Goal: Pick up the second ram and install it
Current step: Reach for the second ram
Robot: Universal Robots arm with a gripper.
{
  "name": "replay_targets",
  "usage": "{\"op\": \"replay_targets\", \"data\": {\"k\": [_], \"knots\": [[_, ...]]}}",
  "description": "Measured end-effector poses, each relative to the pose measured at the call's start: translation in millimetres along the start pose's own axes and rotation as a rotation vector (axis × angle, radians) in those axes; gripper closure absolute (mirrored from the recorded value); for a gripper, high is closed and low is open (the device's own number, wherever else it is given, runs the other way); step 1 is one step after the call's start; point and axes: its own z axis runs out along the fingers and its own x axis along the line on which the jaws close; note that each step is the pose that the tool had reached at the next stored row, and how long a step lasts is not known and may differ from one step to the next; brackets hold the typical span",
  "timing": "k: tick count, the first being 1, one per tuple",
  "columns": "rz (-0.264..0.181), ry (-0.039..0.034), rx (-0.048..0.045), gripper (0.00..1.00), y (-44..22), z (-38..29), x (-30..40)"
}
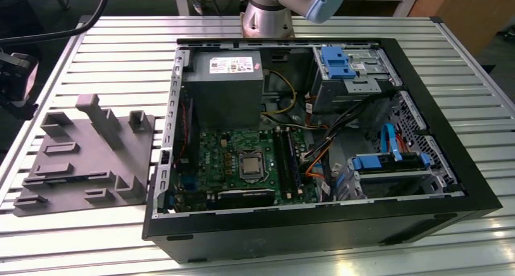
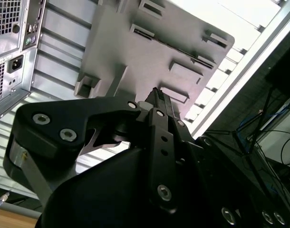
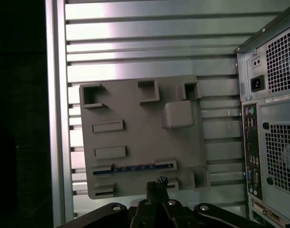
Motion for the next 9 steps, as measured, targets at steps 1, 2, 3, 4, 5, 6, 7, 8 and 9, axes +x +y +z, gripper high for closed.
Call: {"op": "replay_targets", "data": {"k": [1,2,3,4,5,6,7,8,9], "knots": [[0.0,0.0,0.0,0.89,-0.3,0.4,0.1],[0.0,0.0,0.0,0.89,-0.6,0.7,0.1],[0.0,-0.0001,-0.0001,0.89,-0.9,1.1,0.2],[0.0,0.0,0.0,0.89,-1.1,1.5,0.2],[0.0,0.0,0.0,0.89,-1.4,1.8,0.3],[0.0,0.0,0.0,0.89,-1.6,2.2,0.4],[0.0,0.0001,0.0001,0.89,-1.7,2.5,0.5],[0.0,0.0001,0.0001,0.89,-1.8,2.8,0.6],[0.0,0.0,0.0,0.89,-2.0,3.3,0.7]]}}
